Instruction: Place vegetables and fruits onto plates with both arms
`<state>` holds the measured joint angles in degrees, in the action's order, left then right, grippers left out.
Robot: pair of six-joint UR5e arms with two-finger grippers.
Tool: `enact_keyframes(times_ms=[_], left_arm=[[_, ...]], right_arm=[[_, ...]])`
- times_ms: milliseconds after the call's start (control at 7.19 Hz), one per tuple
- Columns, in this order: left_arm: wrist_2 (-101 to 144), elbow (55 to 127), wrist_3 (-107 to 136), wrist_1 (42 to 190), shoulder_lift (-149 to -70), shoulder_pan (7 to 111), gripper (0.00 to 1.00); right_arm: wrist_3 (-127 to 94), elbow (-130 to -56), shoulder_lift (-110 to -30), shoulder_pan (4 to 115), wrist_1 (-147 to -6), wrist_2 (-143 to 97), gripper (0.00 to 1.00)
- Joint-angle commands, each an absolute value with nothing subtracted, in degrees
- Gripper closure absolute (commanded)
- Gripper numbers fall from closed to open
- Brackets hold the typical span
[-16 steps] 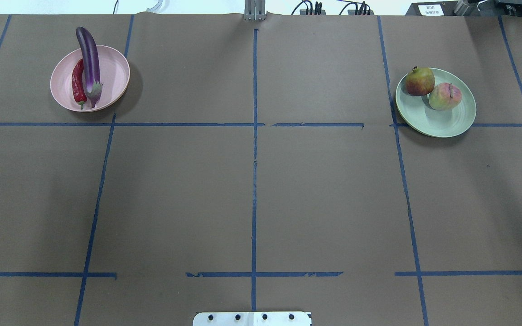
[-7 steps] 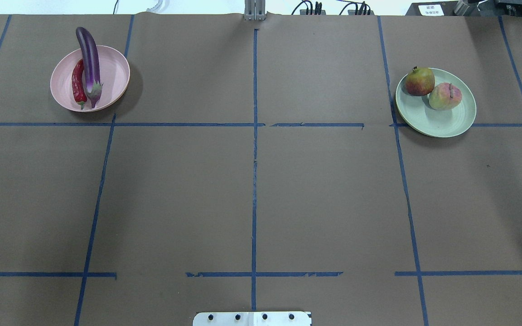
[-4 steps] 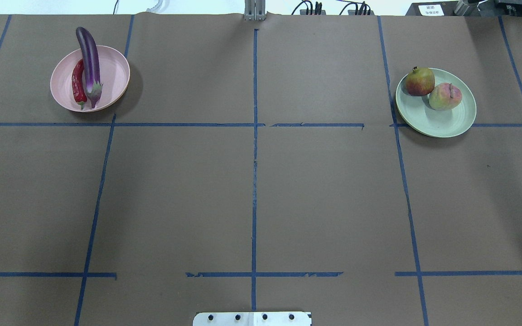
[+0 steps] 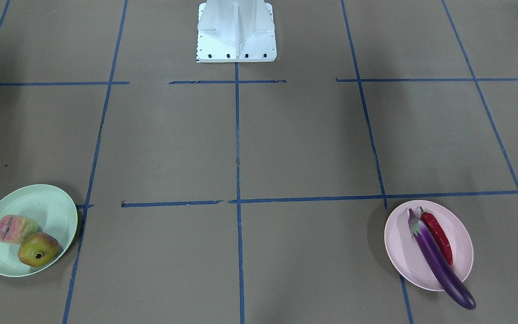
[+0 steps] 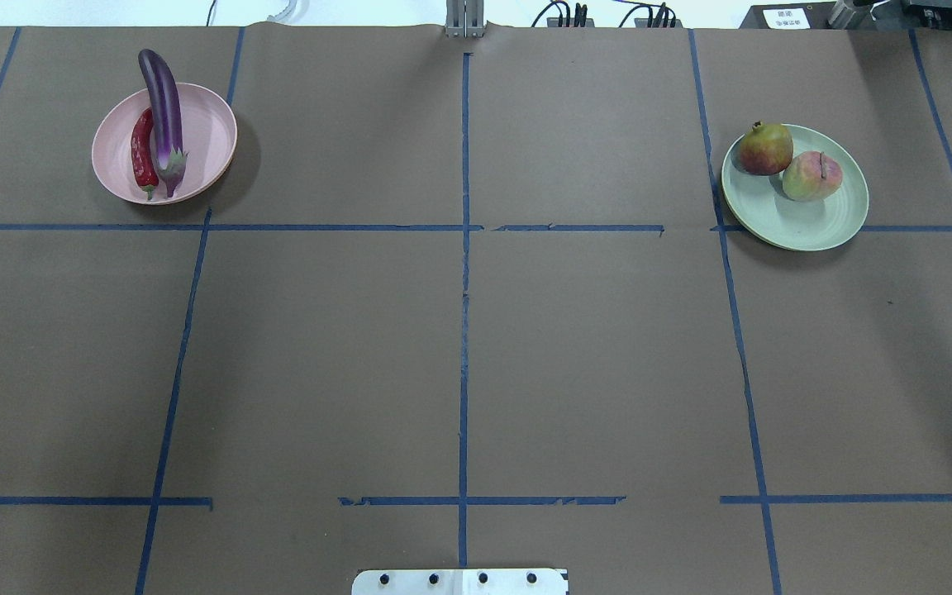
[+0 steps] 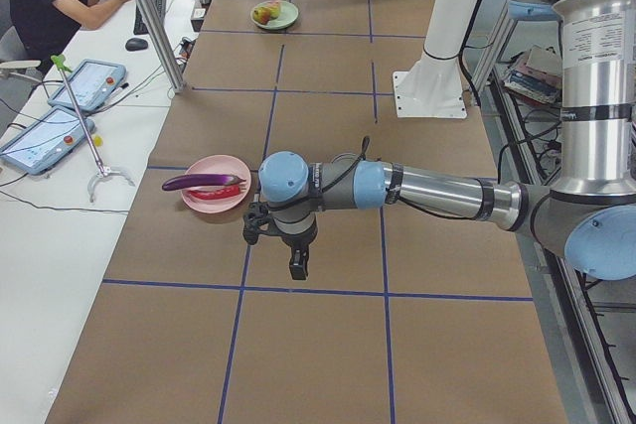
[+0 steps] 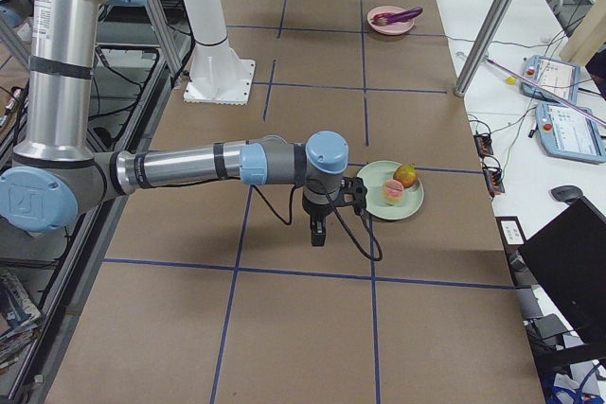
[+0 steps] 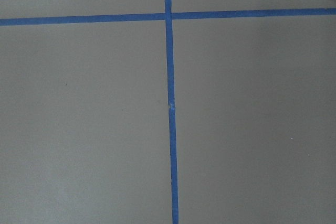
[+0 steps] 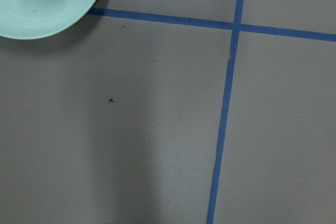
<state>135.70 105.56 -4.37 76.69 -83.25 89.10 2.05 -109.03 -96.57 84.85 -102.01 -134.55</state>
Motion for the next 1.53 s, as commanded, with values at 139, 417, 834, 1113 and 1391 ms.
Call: enact_keyframes(times_ms=[139,417,834,1113,1391], left_arm=[[135.79,107.82,-4.22,76.82,-83.50,88.95,0.00],[135.79,109.16,-4.31,76.90,-83.58,88.86,0.00],[135.79,109.69,-4.22,76.73,-83.41,88.86,0.00],[135.79,109.60,-4.22,76.73,-83.41,88.86,0.00],[135.79,109.69,-4.22,76.73,-83.41,88.86,0.00]], right_arm=[[3.25,-109.60,-94.83,85.43,-104.42,-133.43,0.00],[2.81,-109.33,-94.75,85.43,-104.33,-133.33,0.00],[2.64,-109.07,-94.83,85.08,-104.15,-133.50,0.00],[2.64,-108.99,-94.83,84.99,-104.15,-133.51,0.00],[2.64,-108.90,-94.83,84.90,-104.15,-133.51,0.00]])
